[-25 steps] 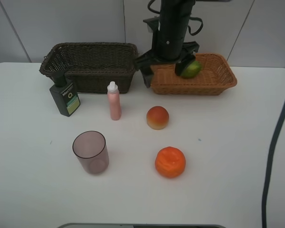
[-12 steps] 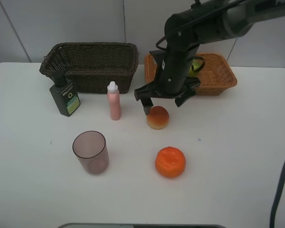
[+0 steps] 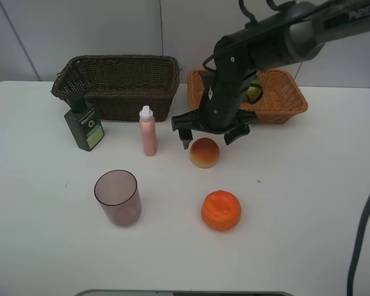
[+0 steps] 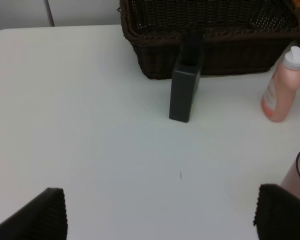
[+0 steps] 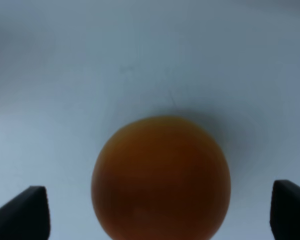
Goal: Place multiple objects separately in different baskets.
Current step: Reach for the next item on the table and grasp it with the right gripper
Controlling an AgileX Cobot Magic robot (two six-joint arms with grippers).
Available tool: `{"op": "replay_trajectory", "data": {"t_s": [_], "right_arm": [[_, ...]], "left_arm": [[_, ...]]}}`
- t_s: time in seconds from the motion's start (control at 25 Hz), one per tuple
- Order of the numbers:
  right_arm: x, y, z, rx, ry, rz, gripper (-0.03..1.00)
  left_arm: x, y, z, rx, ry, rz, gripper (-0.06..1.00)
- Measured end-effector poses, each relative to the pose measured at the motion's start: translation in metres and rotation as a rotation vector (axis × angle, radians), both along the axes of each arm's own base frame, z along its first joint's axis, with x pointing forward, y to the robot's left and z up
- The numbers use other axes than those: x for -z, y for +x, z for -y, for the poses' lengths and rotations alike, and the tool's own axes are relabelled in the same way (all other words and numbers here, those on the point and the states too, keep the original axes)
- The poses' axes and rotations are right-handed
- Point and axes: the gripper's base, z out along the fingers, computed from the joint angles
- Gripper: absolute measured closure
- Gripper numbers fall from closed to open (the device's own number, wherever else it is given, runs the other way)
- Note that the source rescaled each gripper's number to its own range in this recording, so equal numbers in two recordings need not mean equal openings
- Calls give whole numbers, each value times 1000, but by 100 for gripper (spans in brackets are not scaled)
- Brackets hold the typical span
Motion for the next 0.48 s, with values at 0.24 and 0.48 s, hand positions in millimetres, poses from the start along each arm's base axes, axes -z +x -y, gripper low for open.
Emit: {"op": "replay_trajectory", "data": {"t_s": [0.24,0.48], "right_arm": [[9,3,-2,52,22,6,3],[16,6,-1,74,8,24,3]], "left_arm": [[0,0,0,0,0,0,-1],[0,0,0,0,0,0,-1]]}}
